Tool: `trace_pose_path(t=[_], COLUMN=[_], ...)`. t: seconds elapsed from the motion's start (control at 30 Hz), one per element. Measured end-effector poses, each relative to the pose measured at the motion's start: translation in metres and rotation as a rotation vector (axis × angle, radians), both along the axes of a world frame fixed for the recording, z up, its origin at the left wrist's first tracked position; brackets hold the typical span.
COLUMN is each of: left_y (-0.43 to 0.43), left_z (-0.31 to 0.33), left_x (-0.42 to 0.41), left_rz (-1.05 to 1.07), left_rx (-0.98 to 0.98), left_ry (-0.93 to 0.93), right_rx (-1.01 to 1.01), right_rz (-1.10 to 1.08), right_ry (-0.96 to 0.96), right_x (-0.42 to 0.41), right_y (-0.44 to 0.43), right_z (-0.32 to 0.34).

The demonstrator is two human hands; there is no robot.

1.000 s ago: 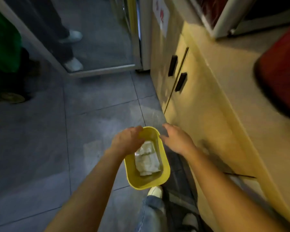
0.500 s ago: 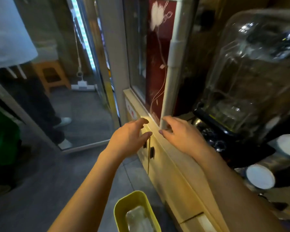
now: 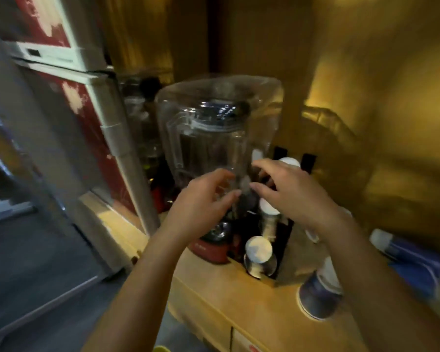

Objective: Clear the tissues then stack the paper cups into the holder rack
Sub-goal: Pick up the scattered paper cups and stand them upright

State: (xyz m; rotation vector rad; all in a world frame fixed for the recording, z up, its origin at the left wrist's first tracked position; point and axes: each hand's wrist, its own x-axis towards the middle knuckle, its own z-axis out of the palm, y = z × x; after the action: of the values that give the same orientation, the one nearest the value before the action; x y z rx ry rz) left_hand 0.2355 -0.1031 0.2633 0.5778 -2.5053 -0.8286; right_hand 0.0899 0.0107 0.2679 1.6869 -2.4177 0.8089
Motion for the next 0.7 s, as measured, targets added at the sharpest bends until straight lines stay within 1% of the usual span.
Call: trace_pose_path(t=[0.2,0.37,0.5,0.7], left_y=[0.063,0.113,0.132,0.134], left_z=[0.006,-0.01,-0.028,-0.063], left_x=[-0.09,-0.157,-0.201,-0.247], left_rz=[-0.194,-0.326,-0.356,-0.323], left_rx=[0.029,0.057,0.091,0.116], left_ry=[0.014,-0.027,-0.097,-0.174], right_rx=[0.033,0.029,0.039,0.114], right_rz=[-0.245,-0.413,-0.475,-0.521], right_ry=[0.022,-0.071,-0.122,-0.175], right_x=[-0.07,-0.12,-0.151,-0.185], right_y=[0.095,0.166,0.205,0.235], right_z=[-0.004,-0.015,-0.035,-0.082])
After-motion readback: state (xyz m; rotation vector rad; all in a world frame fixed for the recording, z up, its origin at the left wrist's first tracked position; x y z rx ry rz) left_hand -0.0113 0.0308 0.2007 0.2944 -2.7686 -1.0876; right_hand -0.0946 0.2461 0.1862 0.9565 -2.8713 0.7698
